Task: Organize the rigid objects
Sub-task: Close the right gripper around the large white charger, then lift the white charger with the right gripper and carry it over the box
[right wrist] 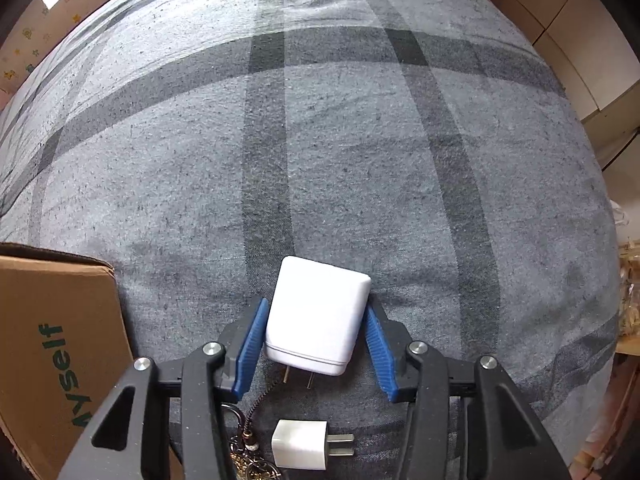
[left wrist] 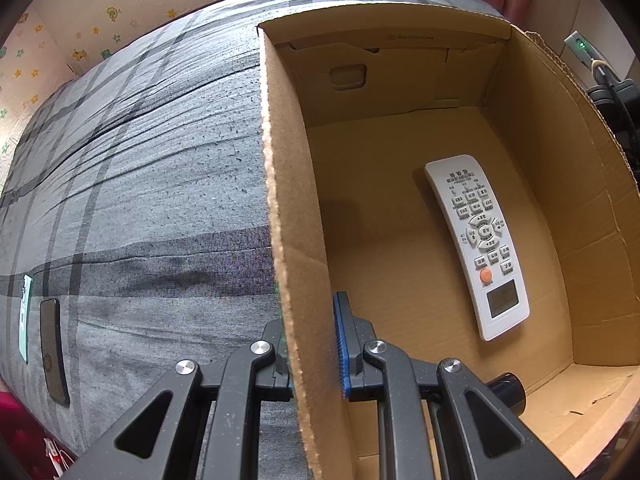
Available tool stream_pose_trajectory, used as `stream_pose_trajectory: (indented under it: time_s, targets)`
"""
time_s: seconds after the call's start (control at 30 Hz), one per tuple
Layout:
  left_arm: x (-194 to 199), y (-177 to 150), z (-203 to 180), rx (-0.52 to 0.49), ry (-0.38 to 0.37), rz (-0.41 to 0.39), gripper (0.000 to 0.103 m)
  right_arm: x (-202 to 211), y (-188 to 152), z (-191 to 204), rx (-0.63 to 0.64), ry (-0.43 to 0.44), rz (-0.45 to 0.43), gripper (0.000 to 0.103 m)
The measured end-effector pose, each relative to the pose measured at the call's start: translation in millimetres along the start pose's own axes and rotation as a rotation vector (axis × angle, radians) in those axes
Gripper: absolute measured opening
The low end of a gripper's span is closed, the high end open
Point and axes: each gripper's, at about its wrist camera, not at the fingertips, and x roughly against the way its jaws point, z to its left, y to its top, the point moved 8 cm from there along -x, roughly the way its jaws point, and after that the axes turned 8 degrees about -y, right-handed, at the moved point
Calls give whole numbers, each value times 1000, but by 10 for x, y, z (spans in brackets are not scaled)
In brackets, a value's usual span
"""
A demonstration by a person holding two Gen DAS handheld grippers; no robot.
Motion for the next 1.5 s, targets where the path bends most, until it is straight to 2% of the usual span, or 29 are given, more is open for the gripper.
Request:
stream_pose_trajectory:
  time_s: [0.33, 0.8, 1.27, 1.5]
  targets:
    - [1, 6, -29, -3, 12, 3, 16, 330, -106, 57, 40, -6, -45, 50]
    - [9, 16, -38, -4, 15, 3, 16, 1105, -240, 202, 108, 5, -136, 50]
    - [6, 23, -34, -9, 15, 5, 16, 1616, -358, 475, 188, 7, -202, 50]
    - [9, 20, -22, -6, 14, 4, 16, 1804, -460, 732, 248, 36, -220, 50]
